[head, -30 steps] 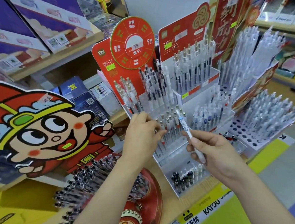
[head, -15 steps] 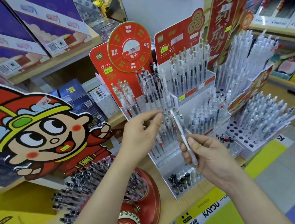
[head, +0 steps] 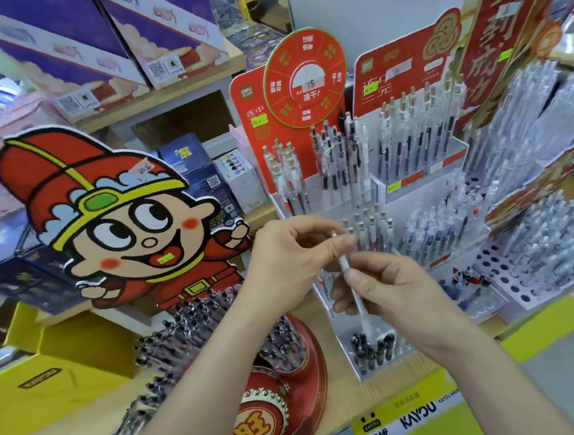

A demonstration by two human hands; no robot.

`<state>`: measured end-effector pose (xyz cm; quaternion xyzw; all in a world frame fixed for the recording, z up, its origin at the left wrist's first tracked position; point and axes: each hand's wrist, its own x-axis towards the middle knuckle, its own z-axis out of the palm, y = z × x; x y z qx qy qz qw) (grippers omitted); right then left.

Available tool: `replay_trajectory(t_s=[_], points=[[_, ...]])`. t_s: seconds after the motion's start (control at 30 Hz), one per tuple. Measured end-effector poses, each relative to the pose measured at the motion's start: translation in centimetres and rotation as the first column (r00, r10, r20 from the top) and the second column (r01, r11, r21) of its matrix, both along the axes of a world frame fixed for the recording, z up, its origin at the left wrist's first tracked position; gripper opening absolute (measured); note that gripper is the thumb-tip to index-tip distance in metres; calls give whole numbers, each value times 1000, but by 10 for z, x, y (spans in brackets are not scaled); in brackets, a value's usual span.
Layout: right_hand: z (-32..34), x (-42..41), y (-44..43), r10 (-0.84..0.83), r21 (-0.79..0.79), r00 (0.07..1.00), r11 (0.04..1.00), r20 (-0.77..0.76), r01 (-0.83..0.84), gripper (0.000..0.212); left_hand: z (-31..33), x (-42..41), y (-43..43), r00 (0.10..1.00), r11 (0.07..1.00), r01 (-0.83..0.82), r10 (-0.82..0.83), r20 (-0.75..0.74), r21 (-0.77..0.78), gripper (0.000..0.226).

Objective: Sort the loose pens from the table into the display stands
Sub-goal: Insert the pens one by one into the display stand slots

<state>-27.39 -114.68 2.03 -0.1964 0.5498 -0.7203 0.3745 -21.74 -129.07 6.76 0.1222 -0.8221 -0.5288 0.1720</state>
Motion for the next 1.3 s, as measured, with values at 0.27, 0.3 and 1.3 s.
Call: replay_trajectory(t_s=[0.27,0.3,1.3], points=[[0,57,-63,102,-7,990,995,94,-101,18,9,109,-62,953,956,-291,285,-107,-48,17],[0,66,-73,103,-7,988,995,111,-103,17,10,127,-73,933,939,-343,337,-129,-21,17],[-59,281,-206,91,315,993,943,72,-109,19,-241,360,-227,669,887,-454,274,691,88,10]])
